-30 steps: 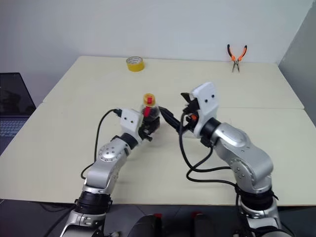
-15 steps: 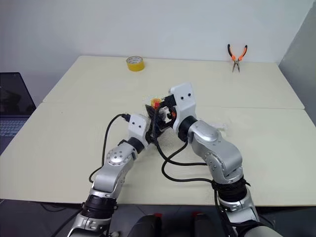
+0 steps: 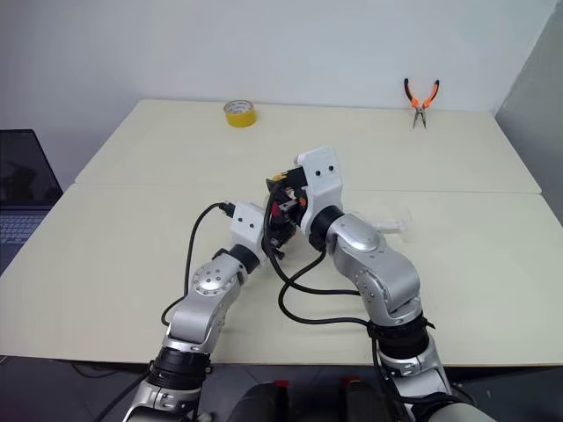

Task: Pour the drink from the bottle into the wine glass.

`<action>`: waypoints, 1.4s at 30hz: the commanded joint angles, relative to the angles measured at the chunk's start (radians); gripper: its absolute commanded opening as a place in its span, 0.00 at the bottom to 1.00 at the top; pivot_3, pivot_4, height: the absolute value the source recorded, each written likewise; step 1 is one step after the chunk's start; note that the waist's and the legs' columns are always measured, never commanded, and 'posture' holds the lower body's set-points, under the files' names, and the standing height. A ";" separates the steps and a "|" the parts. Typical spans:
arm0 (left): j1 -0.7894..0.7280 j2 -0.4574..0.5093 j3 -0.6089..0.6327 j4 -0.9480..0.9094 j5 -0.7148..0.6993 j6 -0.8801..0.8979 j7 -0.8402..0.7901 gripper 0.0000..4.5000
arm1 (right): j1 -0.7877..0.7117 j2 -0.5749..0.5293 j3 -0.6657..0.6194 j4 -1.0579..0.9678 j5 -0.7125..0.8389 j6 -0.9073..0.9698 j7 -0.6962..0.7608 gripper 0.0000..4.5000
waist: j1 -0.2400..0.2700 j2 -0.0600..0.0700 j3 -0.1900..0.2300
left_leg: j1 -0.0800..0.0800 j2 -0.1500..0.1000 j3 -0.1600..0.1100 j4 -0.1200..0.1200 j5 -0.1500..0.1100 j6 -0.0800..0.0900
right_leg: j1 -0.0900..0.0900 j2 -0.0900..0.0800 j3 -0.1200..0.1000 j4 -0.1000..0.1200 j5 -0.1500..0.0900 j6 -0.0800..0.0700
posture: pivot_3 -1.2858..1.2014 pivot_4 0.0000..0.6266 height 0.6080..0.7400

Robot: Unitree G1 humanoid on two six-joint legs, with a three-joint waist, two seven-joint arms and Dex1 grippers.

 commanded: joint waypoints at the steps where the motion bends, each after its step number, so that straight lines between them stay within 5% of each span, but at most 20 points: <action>1: -0.011 -0.005 0.011 -0.054 -0.004 -0.012 0.010 0.33 | 0.000 -0.010 -0.026 -0.026 0.003 -0.030 0.022 0.28 | 0.000 0.000 0.000 | 0.000 0.000 0.000 0.000 0.000 0.000 | 0.000 0.000 0.000 0.000 0.000 0.000 | 0.52 0.24 1.00; 11: 0.018 0.015 0.040 -0.123 -0.033 0.042 -0.001 0.20 | -0.095 -0.299 -0.067 0.285 0.035 -0.333 0.516 0.28 | -0.005 0.000 0.000 | 0.000 0.000 0.000 0.000 0.000 0.000 | 0.000 0.000 0.000 -0.001 0.000 0.000 | 0.52 0.24 1.00; 22: 0.017 0.015 0.038 -0.122 -0.036 0.044 -0.005 0.17 | -0.157 -0.351 0.006 0.468 -0.022 -0.493 0.696 0.28 | -0.017 0.000 0.000 | 0.000 0.000 0.000 0.000 0.000 0.000 | 0.000 0.000 0.000 -0.001 0.000 0.000 | 0.52 0.24 1.00; 24: 0.018 0.015 0.038 -0.121 -0.036 0.042 -0.003 0.17 | -0.131 -0.346 0.002 0.419 0.002 -0.461 0.691 0.28 | -0.016 0.000 0.000 | 0.000 0.000 0.000 0.000 0.000 0.000 | 0.000 -0.001 0.000 -0.001 0.000 0.000 | 0.52 0.24 1.00; 32: 0.007 0.004 0.043 -0.116 -0.036 0.039 0.004 0.16 | 0.028 -0.324 -0.022 0.110 0.094 -0.253 0.573 0.89 | -0.014 0.000 0.001 | 0.000 0.000 0.000 0.000 0.000 0.000 | 0.000 -0.002 0.000 -0.001 0.000 0.000 | 0.52 0.24 1.00; 42: -0.008 -0.010 0.039 -0.096 -0.022 0.025 0.022 0.16 | 0.042 -0.136 -0.046 -0.061 0.059 -0.050 0.203 0.90 | -0.017 0.000 0.001 | 0.000 0.000 -0.001 0.000 0.000 0.000 | 0.000 -0.001 -0.001 0.000 0.000 0.000 | 0.52 0.24 1.00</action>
